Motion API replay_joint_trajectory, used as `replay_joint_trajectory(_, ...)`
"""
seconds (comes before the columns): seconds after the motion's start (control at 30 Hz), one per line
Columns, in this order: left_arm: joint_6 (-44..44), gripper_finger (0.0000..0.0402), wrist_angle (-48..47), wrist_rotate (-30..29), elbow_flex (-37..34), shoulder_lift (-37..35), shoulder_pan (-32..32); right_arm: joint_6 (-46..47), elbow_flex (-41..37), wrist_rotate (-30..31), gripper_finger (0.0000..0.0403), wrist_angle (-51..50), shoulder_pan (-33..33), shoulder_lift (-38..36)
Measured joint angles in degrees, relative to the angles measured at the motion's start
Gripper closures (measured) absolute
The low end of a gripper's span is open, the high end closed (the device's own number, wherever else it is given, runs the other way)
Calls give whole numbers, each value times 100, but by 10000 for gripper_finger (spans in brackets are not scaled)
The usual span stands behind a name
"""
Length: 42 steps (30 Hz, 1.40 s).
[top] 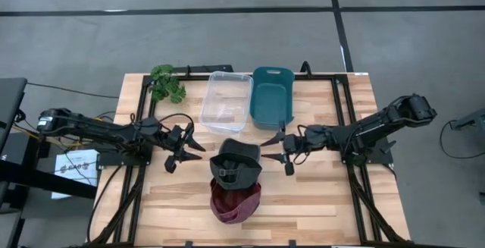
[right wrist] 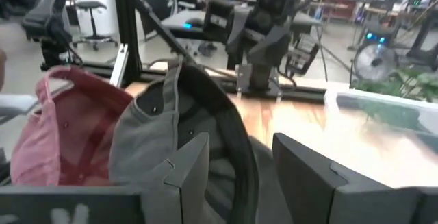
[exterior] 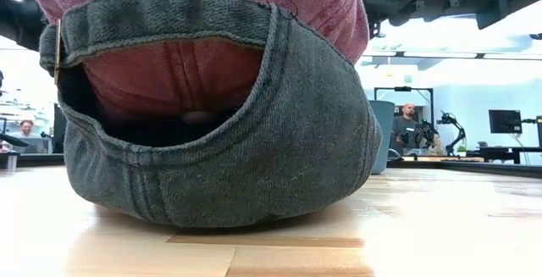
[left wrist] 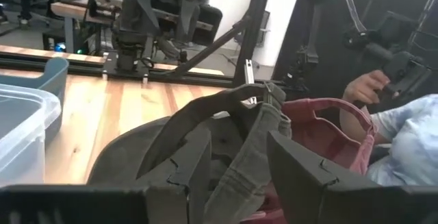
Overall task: Pick & Place hat
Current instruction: Put the top black cap into the blue bin
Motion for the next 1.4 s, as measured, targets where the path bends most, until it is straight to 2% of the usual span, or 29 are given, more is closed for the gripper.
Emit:
replay_joint_trajectory(0.2, 0, 261, 41, 0, 0, 8, 0, -8, -2, -202, 249, -497, 0, -20)
replay_joint_trajectory(0.6, 0, 261, 107, 0, 0, 8, 0, 42, -2, -1166, 249, -1191, -2, -17)
replay_joint_trajectory(0.9, 0, 261, 129, 0, -2, 8, 0, 162, -4, -1164, 249, -1317, -2, -17)
replay_joint_trajectory(1.07, 0, 261, 165, 0, -2, 8, 0, 360, -4, -864, 249, -1313, -14, -15)
replay_joint_trajectory(1.4, -2, 261, 325, 0, -4, 8, 0, 393, 14, -737, 249, -1050, 72, -13)
